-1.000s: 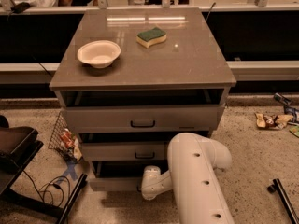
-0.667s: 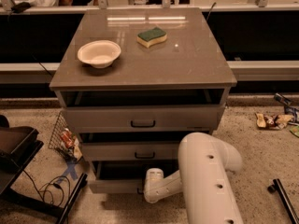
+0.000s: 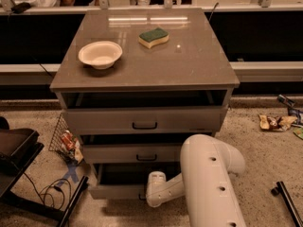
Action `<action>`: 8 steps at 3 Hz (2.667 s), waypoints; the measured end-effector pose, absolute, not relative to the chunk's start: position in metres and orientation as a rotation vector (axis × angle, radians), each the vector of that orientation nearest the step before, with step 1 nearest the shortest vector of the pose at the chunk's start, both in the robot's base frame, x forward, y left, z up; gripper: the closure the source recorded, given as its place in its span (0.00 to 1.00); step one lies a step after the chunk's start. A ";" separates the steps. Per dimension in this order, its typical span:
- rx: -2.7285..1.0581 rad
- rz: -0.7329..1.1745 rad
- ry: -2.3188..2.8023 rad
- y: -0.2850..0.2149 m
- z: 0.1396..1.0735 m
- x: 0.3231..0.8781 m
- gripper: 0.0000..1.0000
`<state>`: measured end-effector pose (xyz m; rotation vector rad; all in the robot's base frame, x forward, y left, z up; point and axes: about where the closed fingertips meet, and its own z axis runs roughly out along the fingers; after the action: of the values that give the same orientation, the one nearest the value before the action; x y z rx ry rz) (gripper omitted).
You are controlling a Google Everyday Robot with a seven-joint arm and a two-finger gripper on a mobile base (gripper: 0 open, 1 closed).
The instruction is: Open bottom drawer
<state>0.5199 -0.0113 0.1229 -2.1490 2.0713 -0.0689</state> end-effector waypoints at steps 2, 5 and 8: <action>-2.123 -0.067 2.104 -0.024 0.131 0.501 1.00; -2.118 -0.067 2.109 -0.024 0.133 0.498 1.00; -2.118 -0.067 2.109 -0.024 0.133 0.498 0.98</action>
Offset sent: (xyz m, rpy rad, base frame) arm -0.3206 -0.2286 0.2026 0.0139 0.0742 -0.5156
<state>0.4981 -0.0244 0.1330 -2.1182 2.1091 -0.0665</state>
